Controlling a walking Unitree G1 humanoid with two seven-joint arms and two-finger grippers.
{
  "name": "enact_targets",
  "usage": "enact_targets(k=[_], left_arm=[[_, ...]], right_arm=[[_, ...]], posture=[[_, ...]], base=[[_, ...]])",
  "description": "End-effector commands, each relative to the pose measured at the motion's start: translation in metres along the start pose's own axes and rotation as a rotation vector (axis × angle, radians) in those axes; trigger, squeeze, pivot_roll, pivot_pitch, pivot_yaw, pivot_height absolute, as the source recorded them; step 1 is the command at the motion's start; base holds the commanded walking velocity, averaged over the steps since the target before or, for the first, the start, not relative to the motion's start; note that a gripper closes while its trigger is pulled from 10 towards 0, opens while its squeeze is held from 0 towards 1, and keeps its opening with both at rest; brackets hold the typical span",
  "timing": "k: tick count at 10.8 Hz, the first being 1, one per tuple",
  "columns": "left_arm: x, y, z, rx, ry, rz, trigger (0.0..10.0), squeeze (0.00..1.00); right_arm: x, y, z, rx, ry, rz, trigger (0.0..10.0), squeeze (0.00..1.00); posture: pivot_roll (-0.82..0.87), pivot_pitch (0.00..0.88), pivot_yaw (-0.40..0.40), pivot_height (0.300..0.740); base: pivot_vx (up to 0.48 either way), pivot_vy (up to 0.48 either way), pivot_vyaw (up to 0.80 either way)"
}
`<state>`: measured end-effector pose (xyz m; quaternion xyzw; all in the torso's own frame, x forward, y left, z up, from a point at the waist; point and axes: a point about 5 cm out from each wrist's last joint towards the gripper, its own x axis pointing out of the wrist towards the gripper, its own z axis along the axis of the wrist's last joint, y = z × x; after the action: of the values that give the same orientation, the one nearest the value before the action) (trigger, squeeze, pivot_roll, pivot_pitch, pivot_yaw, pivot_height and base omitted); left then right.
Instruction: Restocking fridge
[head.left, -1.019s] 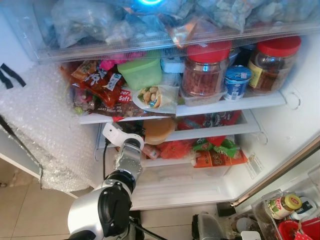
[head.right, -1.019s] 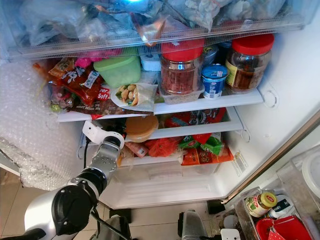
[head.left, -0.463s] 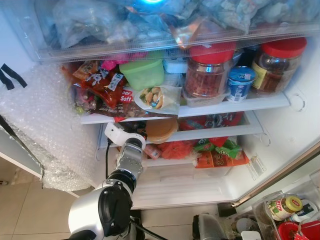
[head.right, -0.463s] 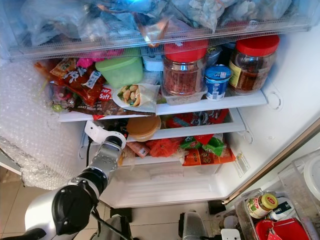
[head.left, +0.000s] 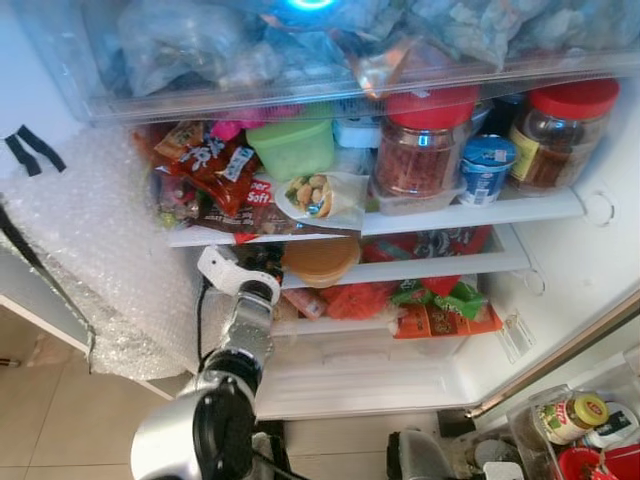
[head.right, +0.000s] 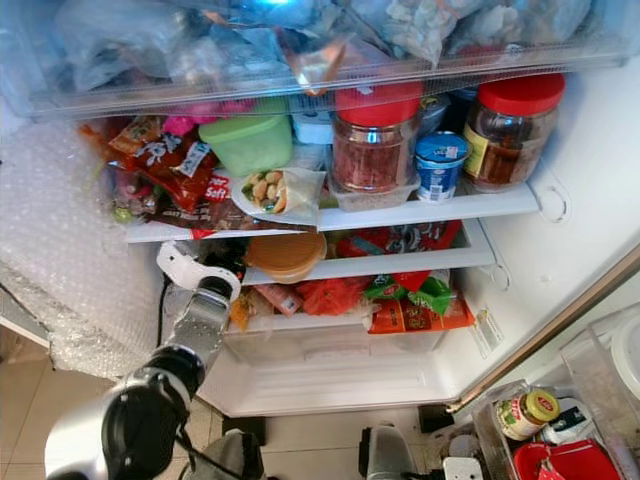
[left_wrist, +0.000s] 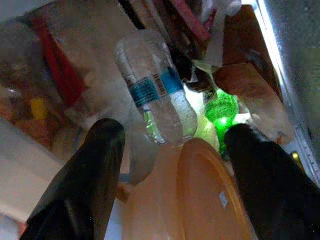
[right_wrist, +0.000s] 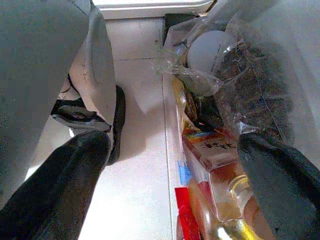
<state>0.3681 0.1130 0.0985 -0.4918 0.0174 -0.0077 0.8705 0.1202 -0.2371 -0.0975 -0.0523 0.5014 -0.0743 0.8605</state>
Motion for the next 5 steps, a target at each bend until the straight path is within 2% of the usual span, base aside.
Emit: enact_targets(k=[1, 3, 5], left_arm=[[-0.001, 0.0, 0.001, 0.035, 0.011, -0.032, 10.0, 0.0], [-0.01, -0.002, -0.009, 0.102, 0.058, -0.129, 10.0, 0.0], [-0.018, 0.001, -0.015, 0.103, 0.085, -0.131, 10.0, 0.0]], right_arm=[[0.001, 0.008, 0.001, 0.004, 0.0, 0.025, 10.0, 0.0], [0.001, 0.008, 0.002, 0.003, -0.003, 0.022, 10.0, 0.0], [0.001, 0.008, 0.003, 0.004, -0.004, 0.02, 10.0, 0.0]], posture=[[-0.17, 0.078, 0.113, 0.65], [-0.17, 0.074, 0.114, 0.65], [-0.17, 0.071, 0.115, 0.65]], base=[[0.0, 0.0, 0.0], [0.0, 0.0, 0.0], [0.0, 0.0, 0.0]])
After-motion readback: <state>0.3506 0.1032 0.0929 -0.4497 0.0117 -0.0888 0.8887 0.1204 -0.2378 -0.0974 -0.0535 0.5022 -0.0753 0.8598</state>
